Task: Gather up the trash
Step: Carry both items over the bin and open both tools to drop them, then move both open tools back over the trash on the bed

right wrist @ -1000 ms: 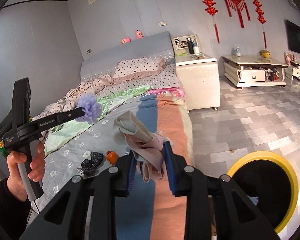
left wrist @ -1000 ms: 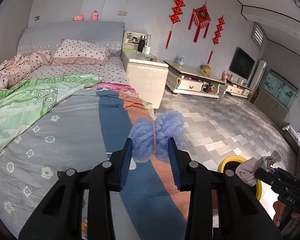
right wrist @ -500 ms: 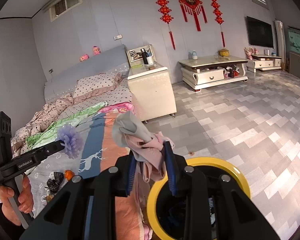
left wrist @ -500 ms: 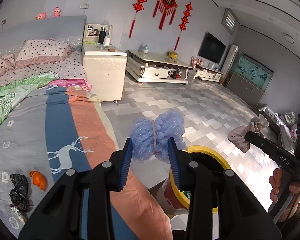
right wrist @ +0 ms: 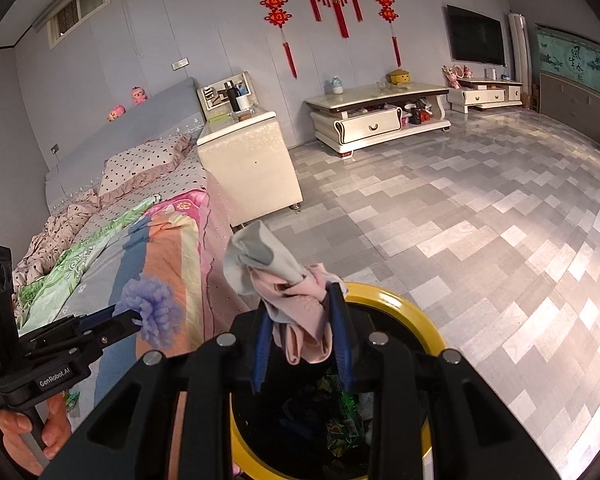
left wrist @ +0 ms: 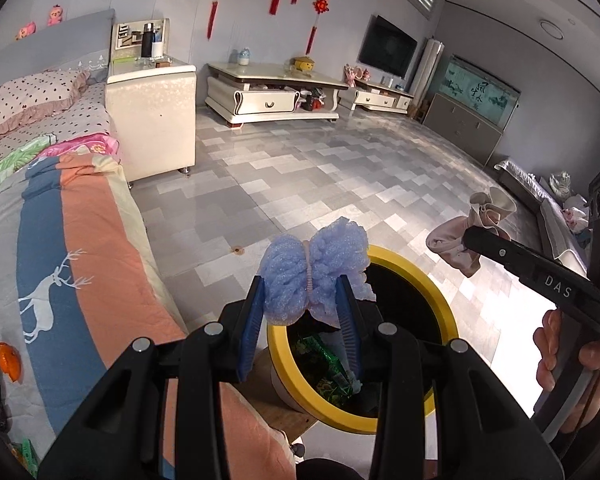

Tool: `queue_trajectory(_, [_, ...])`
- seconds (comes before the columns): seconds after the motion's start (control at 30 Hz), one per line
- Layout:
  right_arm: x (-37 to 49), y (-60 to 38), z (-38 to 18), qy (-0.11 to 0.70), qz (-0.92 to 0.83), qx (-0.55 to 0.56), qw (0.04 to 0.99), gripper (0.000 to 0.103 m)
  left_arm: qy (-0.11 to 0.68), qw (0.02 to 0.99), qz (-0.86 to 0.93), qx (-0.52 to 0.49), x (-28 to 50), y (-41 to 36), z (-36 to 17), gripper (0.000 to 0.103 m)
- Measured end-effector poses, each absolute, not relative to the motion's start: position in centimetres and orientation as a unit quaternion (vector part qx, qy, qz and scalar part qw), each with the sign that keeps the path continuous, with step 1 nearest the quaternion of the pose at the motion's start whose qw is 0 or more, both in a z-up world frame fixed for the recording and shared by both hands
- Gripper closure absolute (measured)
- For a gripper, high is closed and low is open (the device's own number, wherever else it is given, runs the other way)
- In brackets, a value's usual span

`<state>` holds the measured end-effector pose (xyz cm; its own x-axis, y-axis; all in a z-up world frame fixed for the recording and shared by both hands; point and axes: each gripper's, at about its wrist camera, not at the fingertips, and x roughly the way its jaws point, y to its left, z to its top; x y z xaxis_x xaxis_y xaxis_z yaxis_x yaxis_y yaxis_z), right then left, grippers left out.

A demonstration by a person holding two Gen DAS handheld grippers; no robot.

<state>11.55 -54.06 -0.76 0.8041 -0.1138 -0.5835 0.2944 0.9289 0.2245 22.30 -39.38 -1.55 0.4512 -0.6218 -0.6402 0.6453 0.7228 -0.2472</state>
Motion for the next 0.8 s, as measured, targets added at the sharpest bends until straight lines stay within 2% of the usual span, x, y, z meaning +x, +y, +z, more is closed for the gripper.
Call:
queue_trajectory(0.4, [11.7,-56.1,-4.4,0.321,-0.136,0.167,0.922,0.077,0.403,0.824,-0.397,0.021,22.3,-44.2,-6.7,0.066])
queue_trajectory(0.57, [11.4,-56.8,-4.5,0.318,-0.143,0.174,0.921,0.076,0.403,0.824,-0.397,0.01,22.7,-44.3,-7.0,0.059])
queue_trajectory(0.67, [11.1,-57.0,-4.2,0.313,-0.148,0.175,0.922,0.07,0.4,0.827,-0.395,0.007,22.6,-43.9,-6.8,0.051])
queue_trajectory(0.73, [10.9,-57.1,-3.9,0.308,-0.155,0.176,0.922,0.059,0.399,0.828,-0.394,0.003,22.5,-43.5,-6.6,0.046])
queue_trajectory(0.8, [10.7,-57.0,-3.7,0.304,-0.16,0.177,0.922,0.056,0.4,0.828,-0.392,-0.001,22.7,-43.1,-6.7,0.042])
